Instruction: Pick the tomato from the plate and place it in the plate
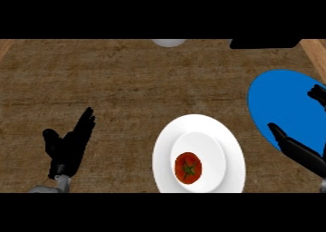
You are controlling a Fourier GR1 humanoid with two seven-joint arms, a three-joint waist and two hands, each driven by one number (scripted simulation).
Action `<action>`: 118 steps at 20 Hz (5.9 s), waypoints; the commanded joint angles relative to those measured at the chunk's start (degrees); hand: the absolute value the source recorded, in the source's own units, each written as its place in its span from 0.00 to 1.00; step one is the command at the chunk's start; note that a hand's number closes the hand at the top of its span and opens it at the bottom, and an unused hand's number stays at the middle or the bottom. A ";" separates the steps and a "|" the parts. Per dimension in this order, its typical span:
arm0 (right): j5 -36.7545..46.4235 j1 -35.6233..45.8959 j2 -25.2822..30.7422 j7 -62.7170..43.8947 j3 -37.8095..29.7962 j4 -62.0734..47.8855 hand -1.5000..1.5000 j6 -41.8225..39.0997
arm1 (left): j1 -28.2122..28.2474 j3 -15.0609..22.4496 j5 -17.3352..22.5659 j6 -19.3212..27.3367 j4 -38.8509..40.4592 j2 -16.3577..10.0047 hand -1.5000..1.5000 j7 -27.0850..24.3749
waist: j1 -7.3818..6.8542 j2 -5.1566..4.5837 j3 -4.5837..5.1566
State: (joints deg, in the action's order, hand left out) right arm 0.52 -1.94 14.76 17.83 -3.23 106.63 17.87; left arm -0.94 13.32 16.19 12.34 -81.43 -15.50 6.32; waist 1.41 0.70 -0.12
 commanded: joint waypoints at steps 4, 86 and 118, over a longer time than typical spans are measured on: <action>6.33 -13.62 0.78 1.84 3.64 11.92 0.00 -1.22 | 1.42 2.51 -1.23 -0.13 3.59 3.97 0.50 0.99 | -0.51 -0.59 0.17; 75.10 25.65 -14.74 -86.52 43.21 -17.55 1.00 -0.96 | 2.23 -6.23 -7.74 -8.46 0.77 7.17 0.50 4.85 | -2.30 -0.71 0.18; 59.05 14.49 2.65 -59.68 0.70 -23.79 1.00 37.04 | 3.23 -8.30 -7.28 -9.60 -2.38 6.75 0.50 6.39 | -1.95 -0.91 0.04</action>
State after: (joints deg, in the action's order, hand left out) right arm 67.43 11.01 14.15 -47.08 1.18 90.57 46.60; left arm 1.56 5.75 8.08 3.80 -85.18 -8.11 10.91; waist -0.24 0.08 -0.34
